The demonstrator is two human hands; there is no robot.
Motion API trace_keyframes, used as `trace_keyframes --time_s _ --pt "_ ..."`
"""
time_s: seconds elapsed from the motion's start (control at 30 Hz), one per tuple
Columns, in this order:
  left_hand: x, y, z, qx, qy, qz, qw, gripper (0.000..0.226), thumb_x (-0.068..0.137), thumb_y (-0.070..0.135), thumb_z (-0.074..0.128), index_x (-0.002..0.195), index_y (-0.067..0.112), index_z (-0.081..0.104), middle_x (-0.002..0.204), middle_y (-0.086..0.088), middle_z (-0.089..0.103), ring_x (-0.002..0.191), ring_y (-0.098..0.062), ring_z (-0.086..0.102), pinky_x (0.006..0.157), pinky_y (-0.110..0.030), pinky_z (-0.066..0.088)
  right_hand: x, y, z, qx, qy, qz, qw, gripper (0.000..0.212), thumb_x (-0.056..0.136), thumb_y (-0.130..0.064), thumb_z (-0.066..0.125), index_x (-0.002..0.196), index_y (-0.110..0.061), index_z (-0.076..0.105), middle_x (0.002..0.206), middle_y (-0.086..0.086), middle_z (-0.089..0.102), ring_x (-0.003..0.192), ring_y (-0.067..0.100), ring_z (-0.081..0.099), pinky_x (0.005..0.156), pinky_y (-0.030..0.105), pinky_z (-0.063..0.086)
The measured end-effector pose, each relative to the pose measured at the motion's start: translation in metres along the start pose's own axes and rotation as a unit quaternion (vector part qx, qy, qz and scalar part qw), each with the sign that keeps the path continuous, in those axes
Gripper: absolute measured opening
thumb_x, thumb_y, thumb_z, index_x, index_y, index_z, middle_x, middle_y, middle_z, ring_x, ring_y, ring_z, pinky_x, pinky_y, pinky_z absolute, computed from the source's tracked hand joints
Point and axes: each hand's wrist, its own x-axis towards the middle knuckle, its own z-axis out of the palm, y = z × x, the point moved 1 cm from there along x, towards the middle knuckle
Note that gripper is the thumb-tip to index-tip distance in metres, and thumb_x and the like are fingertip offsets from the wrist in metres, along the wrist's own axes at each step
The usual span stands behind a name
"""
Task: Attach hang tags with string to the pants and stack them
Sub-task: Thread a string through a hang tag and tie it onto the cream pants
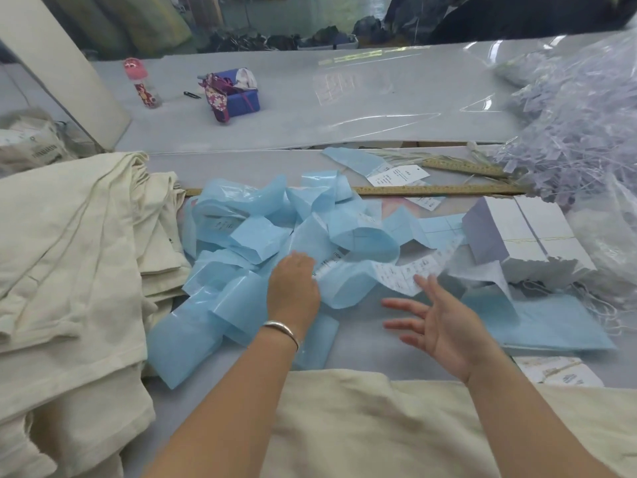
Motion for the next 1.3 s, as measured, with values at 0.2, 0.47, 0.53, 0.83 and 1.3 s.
trace_keyframes --time_s 0.2,0.47,0.53,0.83,1.3 --pt "0.035 -0.02 0.007 0.104 -0.02 -0.093 0.99 0.097 0.081 0.047 0.069 0.153 0.018 0.011 0.145 -0.01 0.039 0.138 -0.028 0.031 0.118 -0.039 0.016 0.01 0.023 0.036 -0.155 0.067 -0.103 0.98 0.037 0.096 -0.019 0.056 0.131 -0.026 0.047 0.117 -0.001 0.058 0.093 0.02 0.066 0.073 0.031 0.054" --pt "0.024 -0.004 -0.025 -0.402 0.025 -0.143 0.904 0.008 0.081 0.018 0.066 0.08 0.01 0.063 0.071 0.001 0.06 0.073 -0.019 0.055 0.061 -0.024 0.039 0.004 0.023 0.053 -0.219 0.178 -0.284 0.916 0.023 0.089 0.004 0.054 0.091 -0.016 0.066 0.068 0.005 0.07 0.059 0.017 0.066 0.067 0.036 0.055" --pt "0.005 0.01 -0.042 -0.545 0.018 -0.132 0.828 0.014 0.074 0.014 0.065 0.087 0.017 0.068 0.079 0.004 0.069 0.077 -0.013 0.061 0.071 -0.024 0.048 -0.005 0.018 0.066 -0.183 0.171 -0.333 0.909 0.023 0.087 0.003 0.057 0.079 -0.016 0.067 0.064 0.005 0.069 0.057 0.017 0.066 0.062 0.03 0.055" --pt "-0.075 0.027 -0.051 -0.482 -0.047 -0.049 0.874 0.052 0.072 0.005 0.078 0.117 0.024 0.061 0.114 0.005 0.069 0.109 -0.005 0.062 0.091 -0.018 0.047 -0.02 -0.005 0.095 -0.052 -0.028 -0.187 0.981 0.03 0.063 -0.045 0.073 0.072 -0.017 0.073 0.078 -0.005 0.071 0.073 0.006 0.062 0.074 0.027 0.044" --pt "-0.064 0.034 -0.089 -0.585 -0.045 -0.129 0.799 0.028 0.089 0.033 0.065 0.081 0.008 0.072 0.078 -0.004 0.064 0.08 -0.017 0.056 0.079 -0.034 0.047 -0.053 -0.024 0.085 -0.429 0.081 -0.4 0.806 0.024 0.073 -0.012 0.08 0.093 -0.015 0.068 0.096 -0.004 0.062 0.093 0.015 0.055 0.082 0.027 0.042"
